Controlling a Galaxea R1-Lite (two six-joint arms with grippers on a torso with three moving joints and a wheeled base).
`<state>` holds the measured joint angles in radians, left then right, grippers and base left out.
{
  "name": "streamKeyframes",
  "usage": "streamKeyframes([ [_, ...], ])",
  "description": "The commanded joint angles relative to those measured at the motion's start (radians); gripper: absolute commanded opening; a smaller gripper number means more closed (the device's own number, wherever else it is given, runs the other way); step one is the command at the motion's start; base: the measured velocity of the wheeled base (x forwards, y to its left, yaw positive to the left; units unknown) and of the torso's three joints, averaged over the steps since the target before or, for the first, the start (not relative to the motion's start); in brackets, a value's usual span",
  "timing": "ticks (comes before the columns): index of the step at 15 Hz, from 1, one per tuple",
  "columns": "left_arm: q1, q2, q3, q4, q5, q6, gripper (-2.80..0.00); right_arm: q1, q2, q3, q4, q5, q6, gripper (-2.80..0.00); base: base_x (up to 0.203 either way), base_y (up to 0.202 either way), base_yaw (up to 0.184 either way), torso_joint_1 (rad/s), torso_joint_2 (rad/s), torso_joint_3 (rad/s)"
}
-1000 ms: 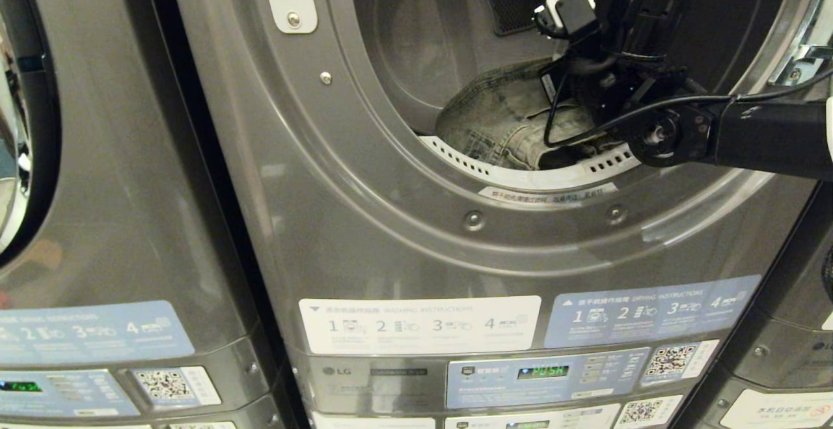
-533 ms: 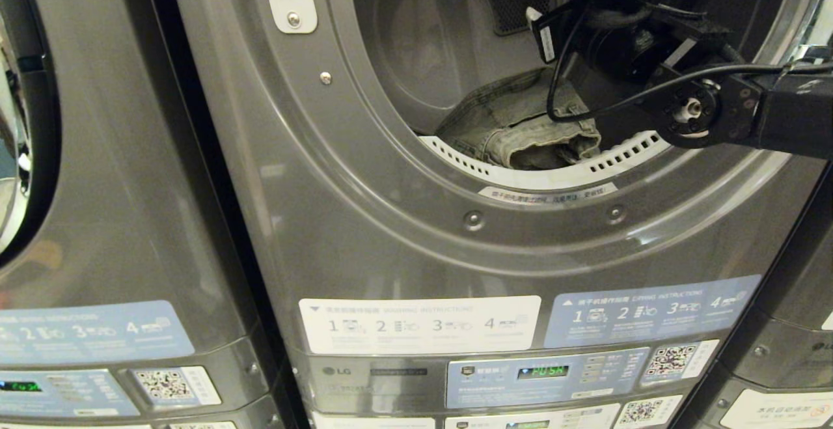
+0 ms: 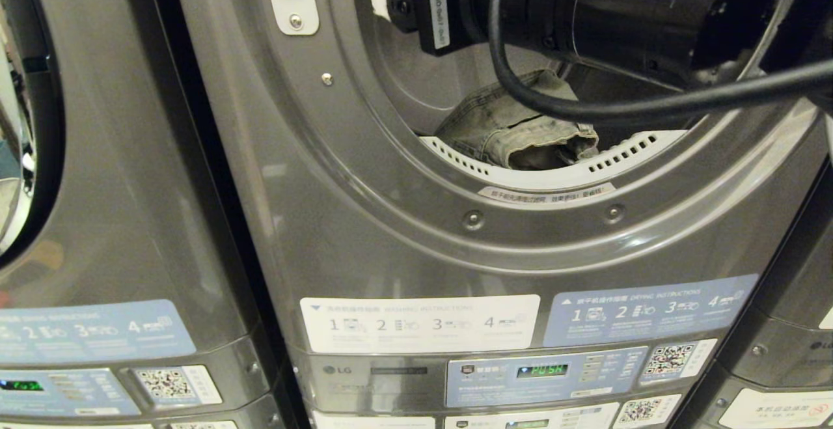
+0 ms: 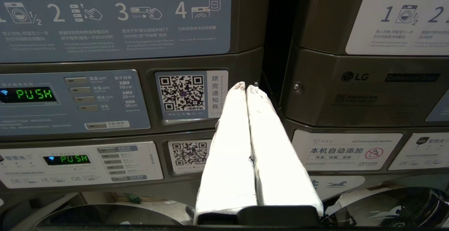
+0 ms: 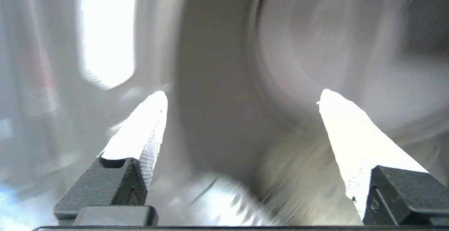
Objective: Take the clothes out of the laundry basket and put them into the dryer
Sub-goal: Put the clothes in the dryer, then close the dryer
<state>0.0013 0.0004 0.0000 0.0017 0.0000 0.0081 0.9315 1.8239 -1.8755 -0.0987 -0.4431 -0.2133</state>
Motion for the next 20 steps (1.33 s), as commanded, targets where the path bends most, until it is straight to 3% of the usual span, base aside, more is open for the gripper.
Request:
streamKeyframes([
  [1,0.0,0.0,0.002,0.0,0.0,0.0,-2.8,0.058,-0.045,0.066,0.025,-0.108,0.096,0.0,0.0,0.0,0.0,0.0,0.0,0.0],
  [3,0.0,0.0,0.002,0.0,0.0,0.0,-2.8,0.052,-0.093,0.151,0.028,-0.153,0.136,0.0,0.0,0.0,0.0,0.0,0.0,0.0],
  [7,0.0,0.0,0.002,0.0,0.0,0.0,-2.8,0.03,-0.214,0.225,0.11,-0.158,0.145,0.0,0.0,0.0,0.0,0.0,0.0,0.0],
  [9,0.0,0.0,0.002,0.0,0.0,0.0,-2.8,0.029,-0.227,0.26,0.131,-0.18,0.189,0.0,0.0,0.0,0.0,0.0,0.0,0.0],
  [11,0.0,0.0,0.002,0.0,0.0,0.0,-2.8,0.018,-0.236,0.258,0.201,-0.254,0.201,0.0,0.0,0.0,0.0,0.0,0.0,0.0],
  [13,0.0,0.0,0.002,0.0,0.0,0.0,-2.8,-0.007,-0.238,0.233,0.232,-0.269,0.207,0.0,0.0,0.0,0.0,0.0,0.0,0.0],
  [14,0.0,0.0,0.002,0.0,0.0,0.0,-2.8,-0.016,-0.243,0.248,0.232,-0.269,0.21,-2.8,0.0,0.0,0.0,0.0,0.0,0.0],
  [20,0.0,0.0,0.002,0.0,0.0,0.0,-2.8,-0.099,-0.298,0.358,0.232,-0.266,0.258,-2.8,0.0,0.0,0.0,0.0,0.0,0.0],
])
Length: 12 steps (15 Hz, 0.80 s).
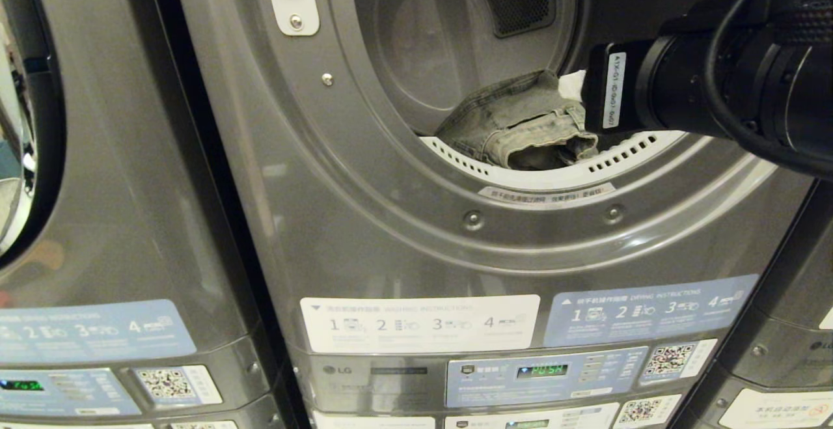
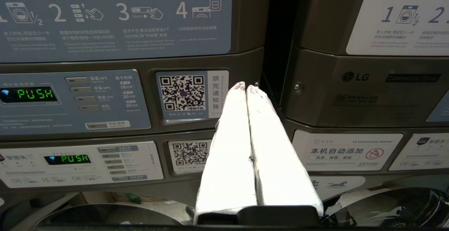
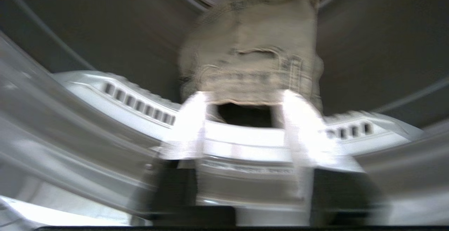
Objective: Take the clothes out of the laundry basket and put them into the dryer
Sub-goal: Close the dryer
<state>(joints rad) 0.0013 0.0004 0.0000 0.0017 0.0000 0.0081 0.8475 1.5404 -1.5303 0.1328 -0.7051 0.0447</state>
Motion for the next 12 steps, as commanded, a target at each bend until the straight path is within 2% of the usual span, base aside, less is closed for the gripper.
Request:
streamKeyframes([
  [1,0.0,0.0,0.002,0.0,0.0,0.0,-2.8,-0.05,-0.019,0.025,0.001,-0.006,0.002,-2.8,0.0,0.0,0.0,0.0,0.0,0.0],
  [5,0.0,0.0,0.002,0.0,0.0,0.0,-2.8,-0.229,-0.114,0.113,0.009,-0.023,0.0,-2.8,0.0,0.0,0.0,0.0,0.0,0.0],
  [7,0.0,0.0,0.002,0.0,0.0,0.0,-2.8,-0.257,-0.207,0.219,0.04,-0.029,-0.002,-2.8,0.0,0.0,0.0,0.0,0.0,0.0],
  [8,0.0,0.0,0.002,0.0,0.0,0.0,-2.8,-0.275,-0.264,0.282,0.08,-0.005,0.002,-2.8,0.0,0.0,0.0,0.0,0.0,0.0],
  [9,0.0,0.0,0.002,0.0,0.0,0.001,-2.8,-0.314,-0.337,0.332,0.146,0.063,0.007,-2.8,0.0,0.0,0.0,0.0,0.0,0.0],
  [10,0.0,0.0,0.002,0.0,0.0,0.0,-2.8,-0.391,-0.403,0.381,0.226,0.173,0.011,-2.8,0.0,0.0,0.0,0.0,0.0,0.0],
  [12,0.0,0.0,0.002,0.0,0.0,0.001,-2.8,-0.615,-0.526,0.503,0.342,0.42,0.007,-2.8,0.0,0.0,0.0,0.0,0.0,0.0],
])
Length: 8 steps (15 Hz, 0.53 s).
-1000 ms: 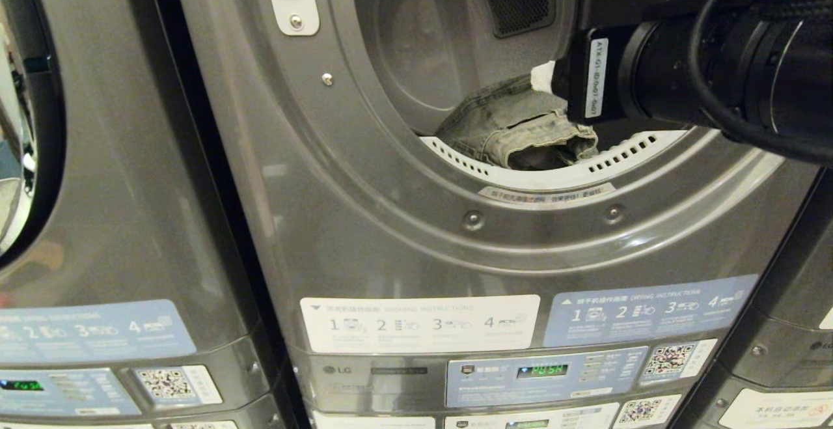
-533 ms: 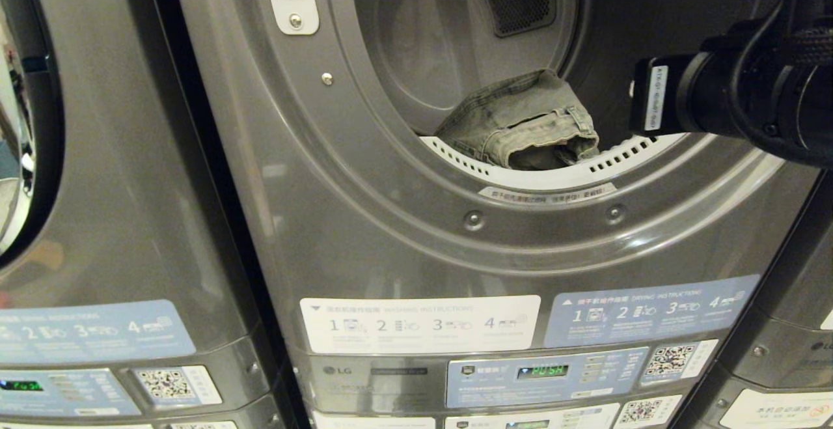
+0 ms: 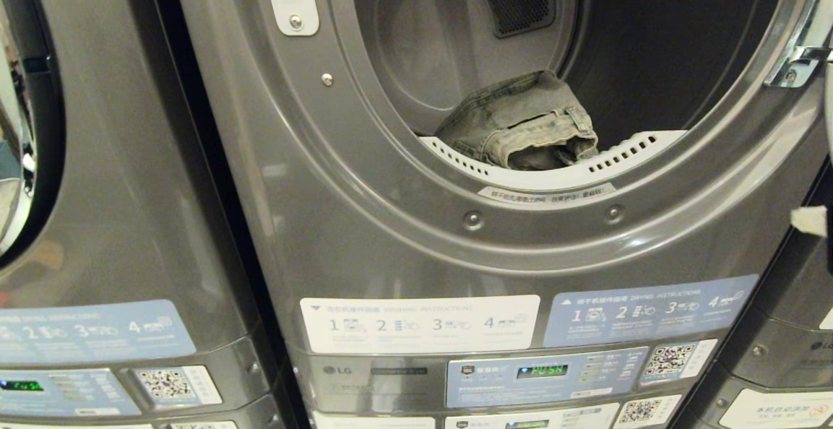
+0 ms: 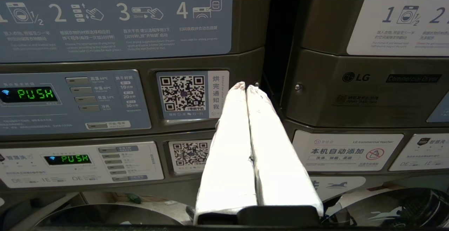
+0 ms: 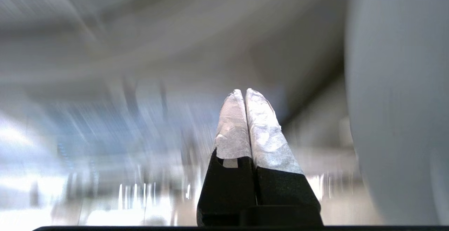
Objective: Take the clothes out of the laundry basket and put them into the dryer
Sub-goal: Close the dryer
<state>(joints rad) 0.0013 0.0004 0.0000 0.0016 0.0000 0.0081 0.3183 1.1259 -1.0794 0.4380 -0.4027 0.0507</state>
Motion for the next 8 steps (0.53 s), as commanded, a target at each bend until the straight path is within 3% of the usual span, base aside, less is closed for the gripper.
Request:
streamKeyframes([
  [1,0.0,0.0,0.002,0.0,0.0,0.0,-2.8,-0.181,-0.185,0.161,0.069,0.227,-0.019,-2.8,0.0,0.0,0.0,0.0,0.0,0.0],
  [4,0.0,0.0,0.002,0.0,0.0,0.0,-2.8,-0.329,-0.475,0.49,0.091,0.37,-0.115,-2.8,0.0,0.0,0.0,0.0,0.0,0.0],
  [8,0.0,0.0,0.002,0.0,0.0,0.0,-2.8,-0.352,-0.849,0.836,-0.005,0.381,-0.195,-2.8,0.0,0.0,0.0,0.0,0.0,0.0],
])
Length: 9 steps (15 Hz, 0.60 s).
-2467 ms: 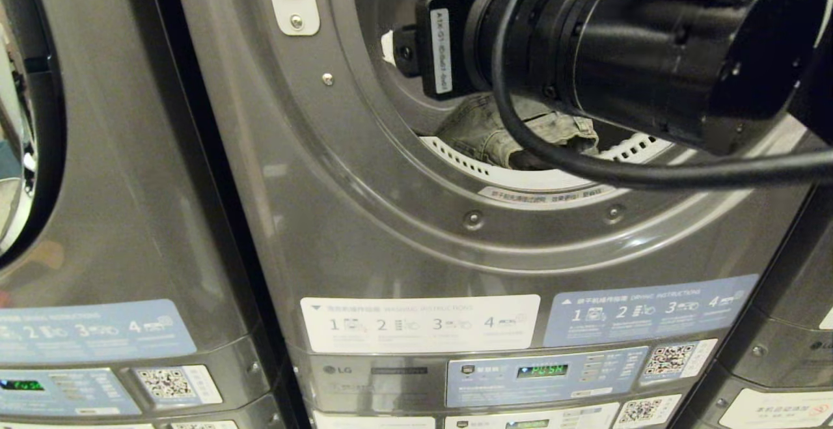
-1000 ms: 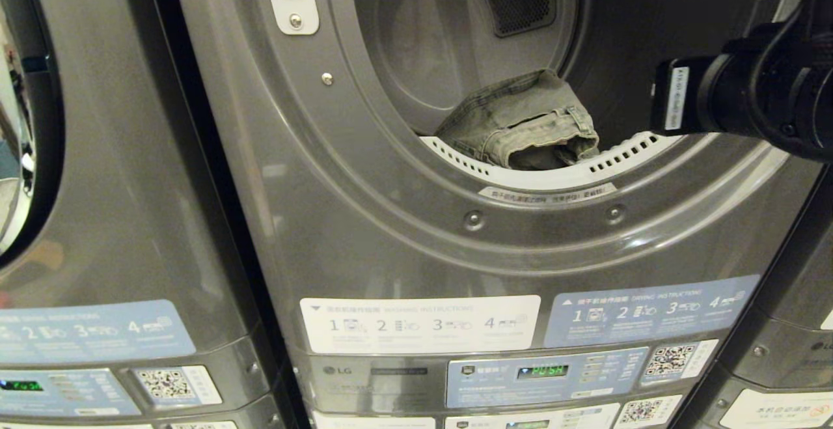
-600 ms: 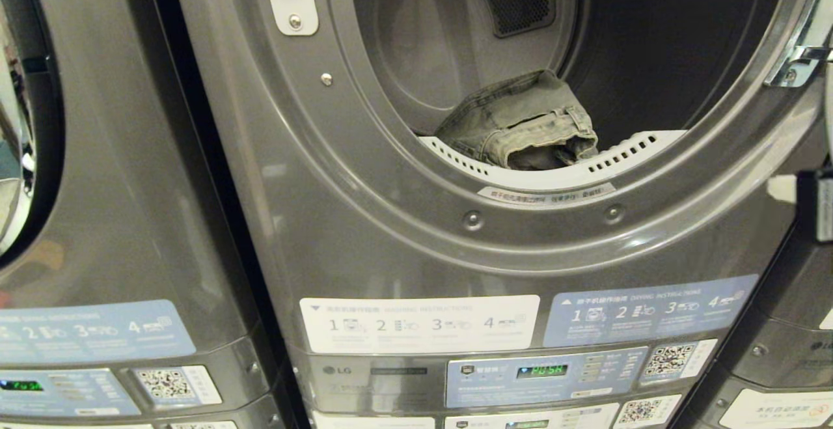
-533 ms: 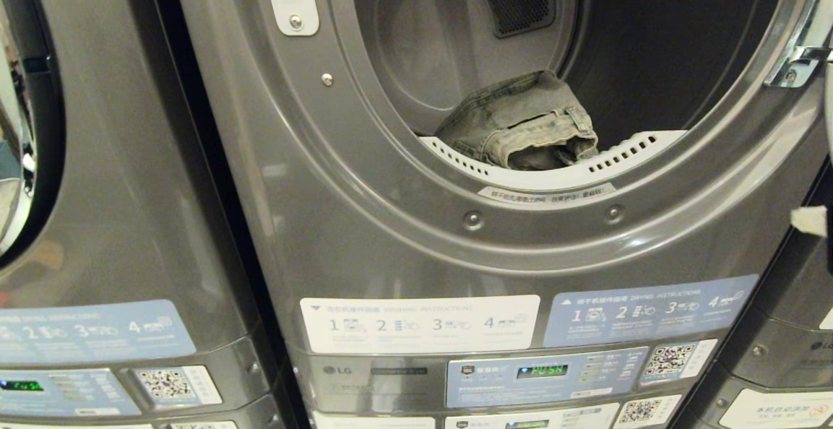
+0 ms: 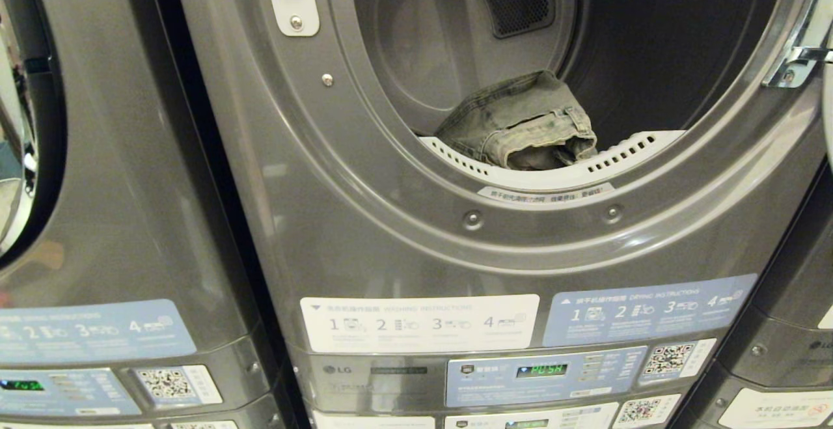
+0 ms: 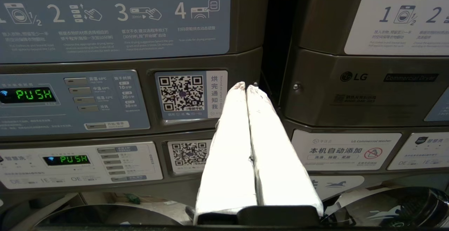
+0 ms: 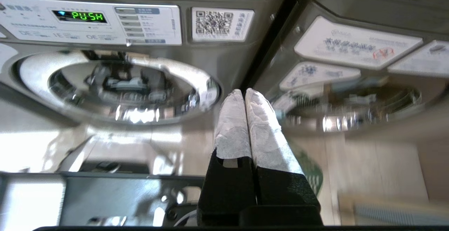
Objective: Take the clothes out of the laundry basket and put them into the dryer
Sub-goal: Close the dryer
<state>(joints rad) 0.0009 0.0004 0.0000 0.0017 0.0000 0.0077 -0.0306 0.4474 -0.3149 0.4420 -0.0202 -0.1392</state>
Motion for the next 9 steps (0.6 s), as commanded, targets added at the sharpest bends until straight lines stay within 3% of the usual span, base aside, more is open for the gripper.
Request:
streamKeyframes([
  [1,0.001,0.0,0.002,0.0,0.0,0.0,-2.8,0.011,-0.234,0.127,-0.048,0.015,-0.019,-2.8,0.0,0.0,0.0,0.0,0.0,0.0],
  [4,0.001,0.0,0.002,0.0,0.0,0.0,-2.8,0.027,-0.302,0.286,-0.413,0.047,-0.025,-2.8,0.0,0.0,0.0,0.0,0.0,0.0],
  [5,0.001,0.0,0.002,0.0,0.0,0.0,-2.8,0.027,-0.35,0.3,-0.464,0.05,-0.025,-2.8,0.0,0.0,0.0,0.0,0.0,0.0],
  [7,0.001,0.0,0.002,0.0,0.0,0.0,-2.8,0.027,-0.444,0.311,-0.452,0.055,-0.022,-2.8,0.0,0.0,0.0,0.0,0.0,0.0],
  [9,0.001,0.0,0.002,0.0,0.0,0.0,-2.8,0.028,-0.446,0.315,-0.444,0.049,0.029,-2.8,0.0,0.0,0.0,0.0,0.0,0.0],
])
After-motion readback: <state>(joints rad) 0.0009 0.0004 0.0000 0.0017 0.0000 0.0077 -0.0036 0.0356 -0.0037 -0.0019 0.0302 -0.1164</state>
